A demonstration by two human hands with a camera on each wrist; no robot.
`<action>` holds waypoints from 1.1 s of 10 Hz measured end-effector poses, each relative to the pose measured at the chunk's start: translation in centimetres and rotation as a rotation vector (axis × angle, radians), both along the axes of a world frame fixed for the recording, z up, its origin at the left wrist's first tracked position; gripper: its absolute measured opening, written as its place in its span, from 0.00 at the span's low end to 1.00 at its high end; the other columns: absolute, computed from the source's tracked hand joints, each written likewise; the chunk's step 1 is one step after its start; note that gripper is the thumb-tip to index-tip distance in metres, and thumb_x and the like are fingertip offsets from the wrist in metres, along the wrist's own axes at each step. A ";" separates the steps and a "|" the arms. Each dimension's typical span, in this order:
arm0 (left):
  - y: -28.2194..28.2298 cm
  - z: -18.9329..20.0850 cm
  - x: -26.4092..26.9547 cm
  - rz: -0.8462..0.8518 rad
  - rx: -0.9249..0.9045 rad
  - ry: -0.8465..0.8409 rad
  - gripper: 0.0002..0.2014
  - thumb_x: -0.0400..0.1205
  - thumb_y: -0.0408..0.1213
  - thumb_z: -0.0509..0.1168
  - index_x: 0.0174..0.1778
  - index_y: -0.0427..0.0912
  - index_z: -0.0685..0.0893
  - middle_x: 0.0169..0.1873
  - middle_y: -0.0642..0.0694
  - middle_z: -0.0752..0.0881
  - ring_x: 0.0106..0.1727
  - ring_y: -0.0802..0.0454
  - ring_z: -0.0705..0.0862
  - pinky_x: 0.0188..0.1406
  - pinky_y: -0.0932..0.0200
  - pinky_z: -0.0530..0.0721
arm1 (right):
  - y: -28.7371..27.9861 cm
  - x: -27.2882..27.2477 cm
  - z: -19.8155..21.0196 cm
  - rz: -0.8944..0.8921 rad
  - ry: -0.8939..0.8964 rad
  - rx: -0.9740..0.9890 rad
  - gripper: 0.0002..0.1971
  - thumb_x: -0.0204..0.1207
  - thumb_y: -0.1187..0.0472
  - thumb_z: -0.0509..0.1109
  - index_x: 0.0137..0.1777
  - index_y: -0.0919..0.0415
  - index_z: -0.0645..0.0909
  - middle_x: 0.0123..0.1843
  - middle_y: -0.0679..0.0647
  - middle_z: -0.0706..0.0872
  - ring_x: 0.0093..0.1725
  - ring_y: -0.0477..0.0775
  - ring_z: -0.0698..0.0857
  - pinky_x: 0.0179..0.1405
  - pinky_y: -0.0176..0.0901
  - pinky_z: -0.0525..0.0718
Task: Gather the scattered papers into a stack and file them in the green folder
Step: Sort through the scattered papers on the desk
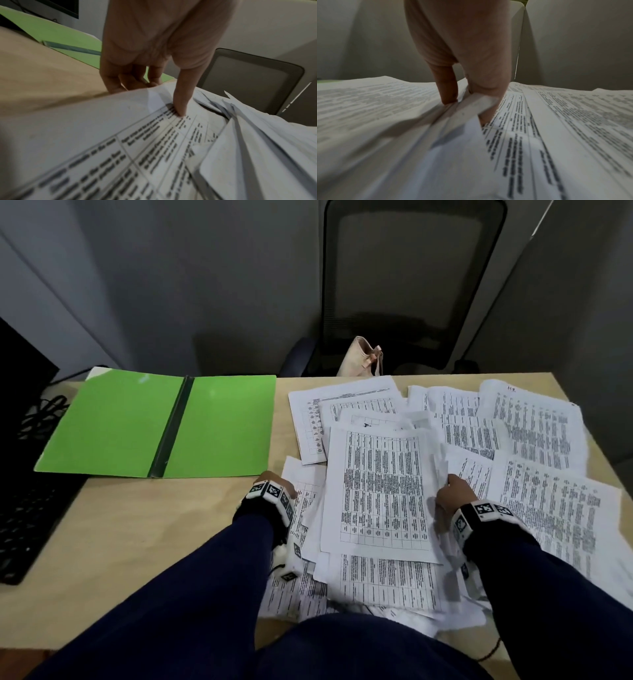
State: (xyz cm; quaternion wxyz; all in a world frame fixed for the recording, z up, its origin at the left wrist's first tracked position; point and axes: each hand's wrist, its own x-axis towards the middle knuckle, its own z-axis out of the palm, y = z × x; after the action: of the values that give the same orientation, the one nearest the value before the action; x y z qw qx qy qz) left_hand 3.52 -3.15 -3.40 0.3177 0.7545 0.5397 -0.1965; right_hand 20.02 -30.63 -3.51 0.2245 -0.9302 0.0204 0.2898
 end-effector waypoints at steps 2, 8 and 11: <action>-0.4 1.0 -0.1 -0.016 -0.005 -0.027 0.24 0.77 0.37 0.71 0.68 0.31 0.79 0.66 0.37 0.82 0.67 0.42 0.82 0.62 0.56 0.79 | 0.1 -0.3 0.2 0.020 -0.002 -0.029 0.17 0.77 0.76 0.56 0.65 0.75 0.73 0.63 0.71 0.79 0.62 0.66 0.80 0.52 0.46 0.73; 4.6 5.6 -1.0 -0.169 0.416 -0.517 0.10 0.82 0.26 0.61 0.51 0.43 0.84 0.44 0.40 0.89 0.34 0.46 0.83 0.26 0.61 0.81 | -3.2 -0.4 1.4 -0.020 -0.178 0.003 0.16 0.78 0.76 0.55 0.62 0.74 0.76 0.61 0.72 0.82 0.53 0.66 0.80 0.46 0.43 0.69; 7.7 16.4 1.2 -0.346 0.612 -0.649 0.08 0.78 0.37 0.69 0.45 0.36 0.91 0.41 0.38 0.91 0.44 0.42 0.88 0.42 0.60 0.76 | -2.6 -0.7 1.4 -0.012 -0.110 -0.033 0.13 0.76 0.76 0.56 0.58 0.74 0.76 0.60 0.72 0.82 0.56 0.67 0.81 0.51 0.47 0.75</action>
State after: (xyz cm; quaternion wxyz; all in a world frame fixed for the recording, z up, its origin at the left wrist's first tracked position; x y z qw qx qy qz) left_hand 4.70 4.54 13.05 0.1954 0.9145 0.3123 0.1673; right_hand 19.29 -33.23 -2.15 0.2117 -0.9481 0.0185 0.2366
